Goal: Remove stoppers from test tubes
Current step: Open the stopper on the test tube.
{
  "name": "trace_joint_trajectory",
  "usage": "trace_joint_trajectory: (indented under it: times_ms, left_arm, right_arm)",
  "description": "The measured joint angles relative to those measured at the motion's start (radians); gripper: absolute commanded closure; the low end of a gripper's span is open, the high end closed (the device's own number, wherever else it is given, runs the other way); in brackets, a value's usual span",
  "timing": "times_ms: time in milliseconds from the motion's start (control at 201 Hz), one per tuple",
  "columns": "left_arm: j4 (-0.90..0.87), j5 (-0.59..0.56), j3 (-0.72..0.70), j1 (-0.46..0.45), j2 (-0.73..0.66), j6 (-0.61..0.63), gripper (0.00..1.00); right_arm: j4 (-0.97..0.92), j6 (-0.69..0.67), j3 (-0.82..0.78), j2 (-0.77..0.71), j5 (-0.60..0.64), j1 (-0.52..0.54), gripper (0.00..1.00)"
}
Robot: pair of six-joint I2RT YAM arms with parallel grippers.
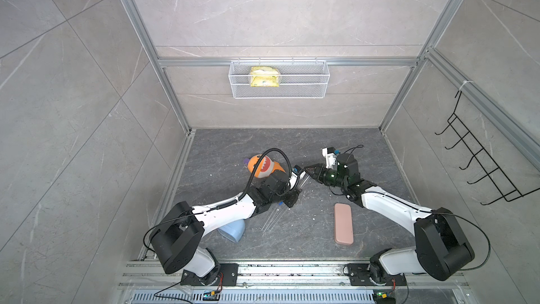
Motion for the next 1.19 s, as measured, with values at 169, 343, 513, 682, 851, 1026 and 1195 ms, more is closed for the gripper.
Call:
trace_joint_trajectory:
  times_ms: [169,343,513,682,851,1026,1195]
  left_arm:
    - [0.000,-0.001,0.000,0.000,0.000,0.000,1.00]
    - [0.012,0.000,0.000,0.007,0.006,0.000,1.00]
    - [0.027,0.019,0.003,0.016,0.016,0.001,1.00]
    - [0.005,0.008,0.003,0.048,0.037,0.000,1.00]
    - [-0.005,-0.004,0.003,0.061,0.049,0.000,1.00]
    - [-0.028,-0.005,0.013,0.061,0.050,0.000,1.00]
    - [-0.084,-0.022,0.144,0.058,0.134,-0.015,1.00]
  right_arm:
    - [-0.006,-0.006,0.000,-0.002,0.004,0.000,1.00]
    - [-0.021,-0.007,0.000,-0.018,-0.006,-0.007,1.00]
    - [-0.016,0.011,0.000,-0.023,-0.044,-0.036,1.00]
    - [0.006,0.047,0.000,-0.042,-0.077,-0.079,1.00]
    - [0.008,0.054,0.000,-0.055,-0.090,-0.088,1.00]
    - [-0.150,-0.033,0.030,-0.113,0.013,-0.101,1.00]
    - [-0.342,-0.136,0.085,-0.214,0.222,-0.103,1.00]
